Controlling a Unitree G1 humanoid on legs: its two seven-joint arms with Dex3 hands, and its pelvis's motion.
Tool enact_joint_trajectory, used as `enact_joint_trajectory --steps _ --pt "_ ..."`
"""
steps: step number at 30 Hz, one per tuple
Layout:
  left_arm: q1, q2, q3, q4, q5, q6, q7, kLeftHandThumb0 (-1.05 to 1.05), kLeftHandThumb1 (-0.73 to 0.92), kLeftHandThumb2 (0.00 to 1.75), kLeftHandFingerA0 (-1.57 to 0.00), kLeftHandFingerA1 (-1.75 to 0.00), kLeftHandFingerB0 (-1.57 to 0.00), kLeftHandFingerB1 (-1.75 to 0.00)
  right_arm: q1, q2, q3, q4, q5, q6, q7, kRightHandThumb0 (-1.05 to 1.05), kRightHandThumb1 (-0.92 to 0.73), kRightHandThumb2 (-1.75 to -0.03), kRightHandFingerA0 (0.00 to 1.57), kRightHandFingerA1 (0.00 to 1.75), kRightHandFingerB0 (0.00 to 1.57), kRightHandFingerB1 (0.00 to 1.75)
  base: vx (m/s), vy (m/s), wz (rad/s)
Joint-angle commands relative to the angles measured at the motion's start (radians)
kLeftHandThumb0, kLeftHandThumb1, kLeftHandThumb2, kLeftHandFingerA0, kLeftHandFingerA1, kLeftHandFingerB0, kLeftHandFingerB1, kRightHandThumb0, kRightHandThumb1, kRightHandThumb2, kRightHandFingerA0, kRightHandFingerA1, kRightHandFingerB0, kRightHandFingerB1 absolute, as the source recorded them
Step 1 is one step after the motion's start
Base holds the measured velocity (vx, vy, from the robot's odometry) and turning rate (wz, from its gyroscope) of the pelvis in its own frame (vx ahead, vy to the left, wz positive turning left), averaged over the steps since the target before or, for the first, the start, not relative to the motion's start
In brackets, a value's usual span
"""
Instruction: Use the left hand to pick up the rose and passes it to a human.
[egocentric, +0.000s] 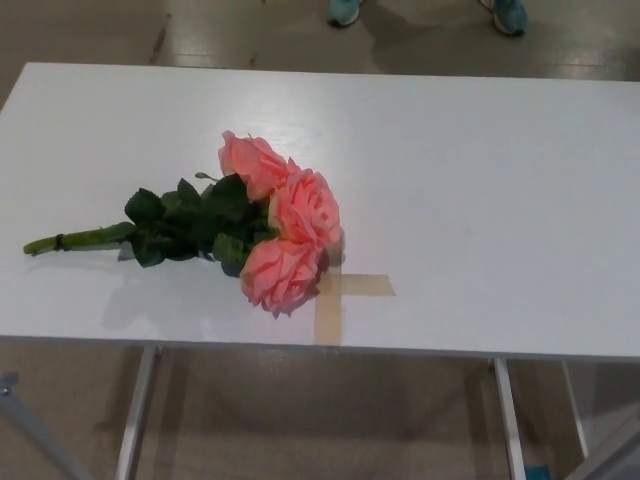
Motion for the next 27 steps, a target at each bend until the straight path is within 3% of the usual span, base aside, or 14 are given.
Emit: enact_joint_trajectory --steps 1,4,5,15,17,19,20,23,24,27 --pt "0.089 -0.009 0.18 -0.281 -0.294 -0.106 -0.141 -0.54 0.44 0.54 -0.36 -0.35 -0.31 -0.31 0.011 -0.005 0.001 0.003 0.002 -0.002 -0.017 -0.52 -0.79 -0.65 0.54 0.58 0.32 0.31 0.0 0.0 0.0" --pt "0.089 -0.018 0.192 -0.294 -0.298 -0.09 -0.153 -0.54 0.44 0.54 -0.36 -0.35 -0.31 -0.31 0.011 -0.005 0.001 0.003 0.002 -0.002 -0.017 -0.52 -0.79 -0.65 0.54 0.58 0.32 0.31 0.0 0.0 0.0" --pt "0.032 -0.012 0.238 -0.362 -0.32 -0.083 -0.099 -0.56 0.43 0.54 -0.32 -0.34 -0.3 -0.31 0.014 -0.004 0.002 0.004 0.001 0.0 -0.018 -0.57 -0.64 -0.97 0.51 0.66 0.24 0.47 0.0 0.0 0.0" --pt "-0.227 -0.027 0.19 -0.355 -0.187 -0.088 -0.034 -0.57 0.45 0.55 -0.31 -0.33 -0.3 -0.3 0.019 -0.008 0.009 0.007 -0.003 -0.006 -0.013 -0.58 -0.64 -0.97 0.5 0.65 0.24 0.47 0.0 0.0 0.01" --pt "-0.43 0.031 0.085 -0.333 -0.034 0.01 0.046 -0.61 0.46 0.55 -0.28 -0.3 -0.27 -0.3 0.023 -0.009 0.016 0.006 -0.008 -0.007 -0.01 -0.58 -0.64 -0.97 0.51 0.66 0.25 0.47 0.0 0.0 0.0" --pt "-0.462 0.035 0.071 -0.33 -0.005 0.03 0.053 -0.61 0.46 0.55 -0.28 -0.3 -0.27 -0.3 0.024 -0.009 0.017 0.007 -0.008 -0.008 -0.011 -0.58 -0.64 -0.97 0.51 0.66 0.25 0.47 0.0 0.0 0.0" --pt "-0.529 0.068 0.026 -0.33 0.035 0.105 0.064 -0.28 0.2 0.83 -0.1 -0.51 -0.1 -0.5 0.024 -0.009 0.018 0.008 -0.008 -0.008 -0.011 -0.53 -0.79 -0.65 0.54 0.58 0.32 0.31 0.0 0.0 0.0" --pt "-0.546 0.069 0.017 -0.33 0.048 0.122 0.067 -0.28 0.2 0.83 -0.1 -0.51 -0.1 -0.5 0.025 -0.009 0.019 0.008 -0.007 -0.008 -0.011 -0.53 -0.79 -0.65 0.54 0.58 0.32 0.31 0.0 0.0 0.0" --pt "-0.694 0.1 -0.103 -0.228 0.13 0.172 0.068 -0.27 0.22 0.83 -0.09 -0.5 -0.09 -0.49 0.024 -0.005 0.018 0.008 -0.005 -0.008 -0.01 -0.53 -0.79 -0.65 0.54 0.58 0.32 0.31 0.0 0.0 0.0" --pt "-0.828 0.102 -0.2 -0.073 0.211 0.142 0.072 -0.28 0.21 0.83 -0.09 -0.5 -0.09 -0.49 0.02 -0.004 0.012 0.009 0.001 -0.008 -0.008 -0.53 -0.78 -0.65 0.54 0.58 0.32 0.31 0.0 0.0 0.03"
